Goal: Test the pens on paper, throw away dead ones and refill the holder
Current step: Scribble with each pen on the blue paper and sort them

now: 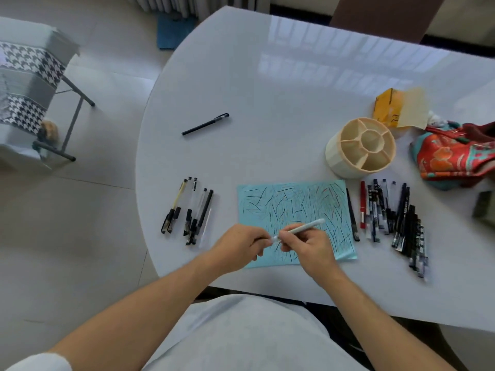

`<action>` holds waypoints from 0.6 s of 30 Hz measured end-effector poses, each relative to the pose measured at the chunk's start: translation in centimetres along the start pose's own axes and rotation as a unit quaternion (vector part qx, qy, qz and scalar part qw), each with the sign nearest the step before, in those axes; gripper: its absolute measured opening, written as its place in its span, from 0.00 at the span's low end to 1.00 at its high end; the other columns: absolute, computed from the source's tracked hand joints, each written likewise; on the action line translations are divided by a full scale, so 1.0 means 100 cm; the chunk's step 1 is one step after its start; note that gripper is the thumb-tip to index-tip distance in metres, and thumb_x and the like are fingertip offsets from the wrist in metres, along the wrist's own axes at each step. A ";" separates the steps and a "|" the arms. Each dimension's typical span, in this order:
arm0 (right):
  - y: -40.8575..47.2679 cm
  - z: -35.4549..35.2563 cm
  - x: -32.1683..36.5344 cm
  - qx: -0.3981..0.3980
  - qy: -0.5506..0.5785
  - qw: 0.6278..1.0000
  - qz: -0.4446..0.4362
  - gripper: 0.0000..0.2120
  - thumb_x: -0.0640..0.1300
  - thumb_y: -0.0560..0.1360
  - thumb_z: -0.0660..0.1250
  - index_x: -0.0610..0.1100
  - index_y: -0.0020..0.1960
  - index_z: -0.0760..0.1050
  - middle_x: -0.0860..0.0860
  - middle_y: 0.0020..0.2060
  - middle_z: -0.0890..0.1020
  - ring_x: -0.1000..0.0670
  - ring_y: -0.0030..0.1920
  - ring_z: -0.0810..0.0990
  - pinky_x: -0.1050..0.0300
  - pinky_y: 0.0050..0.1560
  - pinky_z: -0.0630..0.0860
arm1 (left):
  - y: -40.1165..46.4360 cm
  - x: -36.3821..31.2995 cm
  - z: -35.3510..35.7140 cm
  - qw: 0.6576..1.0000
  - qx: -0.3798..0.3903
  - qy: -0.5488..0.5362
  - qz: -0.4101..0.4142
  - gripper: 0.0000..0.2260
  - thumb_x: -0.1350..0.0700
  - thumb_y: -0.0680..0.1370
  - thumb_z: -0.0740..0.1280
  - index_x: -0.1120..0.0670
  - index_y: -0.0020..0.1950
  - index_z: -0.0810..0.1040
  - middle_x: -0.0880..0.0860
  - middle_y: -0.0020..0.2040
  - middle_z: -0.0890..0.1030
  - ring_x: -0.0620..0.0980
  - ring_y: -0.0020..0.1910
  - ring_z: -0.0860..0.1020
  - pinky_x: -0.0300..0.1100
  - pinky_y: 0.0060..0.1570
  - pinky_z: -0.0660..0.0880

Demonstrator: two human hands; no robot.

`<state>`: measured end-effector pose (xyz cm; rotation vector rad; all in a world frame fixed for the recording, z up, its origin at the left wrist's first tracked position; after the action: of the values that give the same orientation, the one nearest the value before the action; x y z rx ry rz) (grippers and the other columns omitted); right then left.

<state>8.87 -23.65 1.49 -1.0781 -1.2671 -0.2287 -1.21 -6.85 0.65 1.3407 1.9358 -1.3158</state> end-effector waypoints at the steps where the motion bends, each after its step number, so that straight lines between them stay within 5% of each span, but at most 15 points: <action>1: 0.001 0.000 -0.001 -0.007 0.001 1.000 -0.005 0.06 0.48 0.73 0.76 0.46 0.44 0.85 0.45 0.35 0.85 0.48 0.35 0.83 0.56 0.40 0.81 | 0.000 -0.003 0.000 1.000 -0.011 0.025 -0.001 0.09 0.46 0.82 0.62 0.46 0.49 0.80 0.43 0.34 0.81 0.41 0.32 0.80 0.45 0.39 0.79; 6: 0.032 -0.035 0.004 -0.170 0.084 0.982 -0.008 0.06 0.42 0.79 0.72 0.42 0.43 0.83 0.48 0.31 0.82 0.52 0.30 0.78 0.60 0.31 0.77 | -0.011 0.022 -0.014 0.983 -0.074 0.165 -0.041 0.11 0.48 0.83 0.60 0.50 0.53 0.80 0.46 0.39 0.82 0.49 0.38 0.79 0.49 0.44 0.77; 10: 0.059 -0.039 0.011 -0.109 0.029 0.994 -0.006 0.04 0.40 0.79 0.71 0.42 0.46 0.84 0.49 0.36 0.86 0.49 0.38 0.84 0.59 0.39 0.83 | -0.031 0.046 -0.019 0.973 -0.126 0.190 -0.026 0.12 0.44 0.82 0.60 0.49 0.52 0.79 0.44 0.47 0.81 0.47 0.44 0.79 0.44 0.44 0.75; 15: 0.073 0.004 0.016 -0.064 -0.037 0.996 -0.049 0.06 0.46 0.73 0.68 0.49 0.43 0.84 0.47 0.39 0.87 0.45 0.43 0.87 0.50 0.43 0.85 | -0.025 0.044 -0.007 0.974 -0.113 0.195 0.018 0.13 0.43 0.82 0.59 0.47 0.54 0.79 0.46 0.72 0.73 0.45 0.71 0.69 0.45 0.69 0.69; 18: 0.076 0.017 0.013 -0.052 -0.136 0.987 -0.075 0.07 0.53 0.71 0.67 0.52 0.44 0.82 0.51 0.37 0.86 0.50 0.39 0.85 0.50 0.40 0.84 | -0.021 0.045 -0.001 0.975 -0.078 0.210 0.012 0.13 0.45 0.83 0.61 0.51 0.56 0.80 0.48 0.74 0.70 0.47 0.75 0.65 0.44 0.72 0.63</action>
<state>13.35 -17.83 -1.53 -1.1318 -1.5982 -0.2712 -5.01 -4.83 -1.83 1.6564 2.2301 -0.8955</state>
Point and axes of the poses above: each hand's wrist, its own y-axis towards the middle knuckle, its own z-axis out of the palm, x = y × z, the point moved 2 cm from there along y, towards the middle knuckle
